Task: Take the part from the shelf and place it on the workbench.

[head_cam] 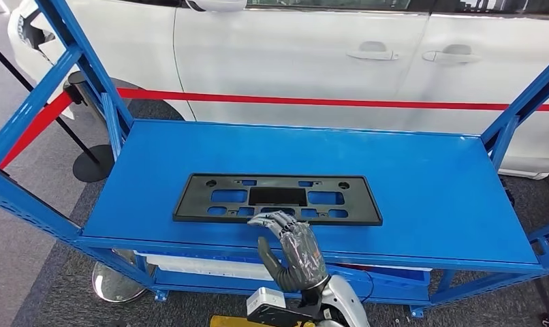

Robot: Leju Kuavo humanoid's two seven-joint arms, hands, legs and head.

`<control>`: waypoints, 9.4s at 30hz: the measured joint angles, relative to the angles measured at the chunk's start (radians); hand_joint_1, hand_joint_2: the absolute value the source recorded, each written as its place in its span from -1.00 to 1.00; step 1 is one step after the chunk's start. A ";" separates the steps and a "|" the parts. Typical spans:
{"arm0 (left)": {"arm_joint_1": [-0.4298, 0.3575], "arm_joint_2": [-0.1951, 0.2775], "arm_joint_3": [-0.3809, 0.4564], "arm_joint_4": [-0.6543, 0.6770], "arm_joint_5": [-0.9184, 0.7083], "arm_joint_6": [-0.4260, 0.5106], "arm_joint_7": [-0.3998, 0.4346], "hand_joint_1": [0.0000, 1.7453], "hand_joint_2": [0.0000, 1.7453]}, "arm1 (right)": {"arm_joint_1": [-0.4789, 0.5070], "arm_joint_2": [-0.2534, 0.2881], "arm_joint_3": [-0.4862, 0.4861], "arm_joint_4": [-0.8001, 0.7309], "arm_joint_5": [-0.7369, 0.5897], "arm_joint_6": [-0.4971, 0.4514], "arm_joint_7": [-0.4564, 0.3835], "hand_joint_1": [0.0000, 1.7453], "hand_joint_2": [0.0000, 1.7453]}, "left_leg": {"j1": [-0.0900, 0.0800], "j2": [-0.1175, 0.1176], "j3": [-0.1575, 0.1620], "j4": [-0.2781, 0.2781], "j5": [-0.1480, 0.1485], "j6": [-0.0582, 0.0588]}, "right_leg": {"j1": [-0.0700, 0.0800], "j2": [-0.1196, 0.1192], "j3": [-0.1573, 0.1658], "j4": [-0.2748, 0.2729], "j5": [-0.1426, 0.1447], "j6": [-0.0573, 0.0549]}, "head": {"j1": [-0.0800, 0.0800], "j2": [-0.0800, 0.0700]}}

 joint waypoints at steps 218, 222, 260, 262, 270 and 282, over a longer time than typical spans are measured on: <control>-0.009 -0.048 0.023 0.003 0.007 0.016 -0.015 -1.00 -1.00 | 0.044 -0.011 -0.022 -0.349 -0.598 0.024 -0.162 1.00 1.00 | 0.001 0.001 -0.003 -0.003 0.007 0.002 | 0.002 -0.002 0.107 -0.220 0.075 -0.005 | -0.008 0.000; -0.010 -0.049 0.025 0.003 0.011 0.016 -0.016 -1.00 -1.00 | 0.056 -0.015 -0.026 -0.355 -0.600 0.023 -0.164 1.00 1.00 | 0.000 0.002 -0.005 -0.003 0.007 0.004 | 0.001 -0.002 0.057 -0.115 0.022 -0.002 | -0.005 0.000; -0.008 -0.046 0.111 0.003 0.074 0.037 -0.008 -1.00 -1.00 | 0.501 -0.024 -0.169 -0.470 -0.683 0.081 -0.361 1.00 1.00 | -0.007 -0.001 -0.072 0.041 0.026 -0.038 | -0.005 -0.005 0.204 -0.294 0.075 -0.037 | 0.000 0.000; -0.006 -0.044 0.112 0.003 0.072 0.036 -0.007 -1.00 -1.00 | 0.501 -0.024 -0.169 -0.470 -0.684 0.081 -0.360 1.00 1.00 | -0.004 -0.001 -0.107 0.136 -0.051 -0.046 | -0.006 -0.007 0.189 -0.295 0.089 -0.048 | -0.006 0.000; -0.006 -0.036 0.113 0.003 0.069 0.032 -0.006 -1.00 -1.00 | 0.502 -0.024 -0.169 -0.470 -0.685 0.078 -0.356 1.00 1.00 | -0.008 -0.001 0.049 0.038 -0.051 -0.038 | 0.002 -0.012 0.146 -0.279 0.118 -0.038 | -0.009 0.000; -0.007 -0.029 0.113 0.003 0.067 0.026 -0.007 -1.00 -1.00 | 0.504 -0.026 -0.169 -0.470 -0.700 0.072 -0.353 1.00 1.00 | -0.005 0.006 0.006 -0.014 0.010 0.006 | -0.006 -0.004 0.069 -0.044 -0.012 0.011 | 0.000 0.000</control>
